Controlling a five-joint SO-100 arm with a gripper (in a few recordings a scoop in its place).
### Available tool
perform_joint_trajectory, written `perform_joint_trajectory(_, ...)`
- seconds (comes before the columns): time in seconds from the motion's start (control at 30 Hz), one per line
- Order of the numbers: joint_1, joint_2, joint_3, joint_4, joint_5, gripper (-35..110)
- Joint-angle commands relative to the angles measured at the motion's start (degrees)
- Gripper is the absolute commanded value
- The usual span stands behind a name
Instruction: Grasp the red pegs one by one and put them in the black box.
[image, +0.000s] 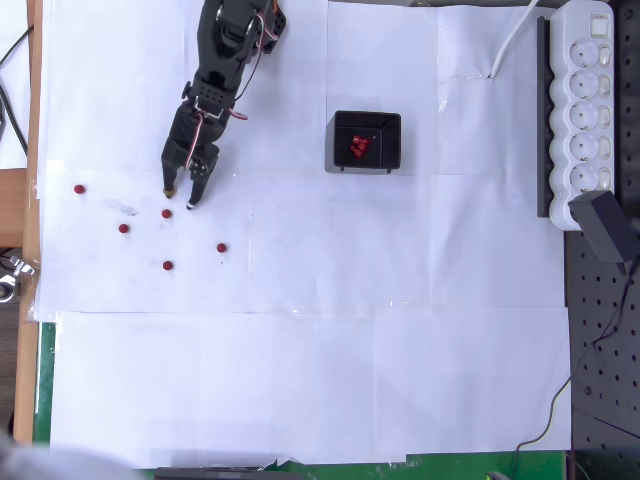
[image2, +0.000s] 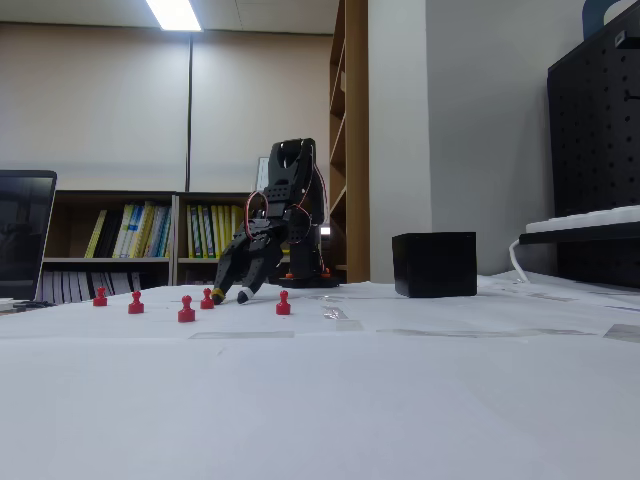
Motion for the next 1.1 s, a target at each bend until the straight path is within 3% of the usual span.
perform_joint_trajectory(0.0,1.14,1.67,4.22,-1.49,-0.70,15)
perform_joint_trajectory(1.07,2.55,7.91,9.32,-2.64,0.26,10)
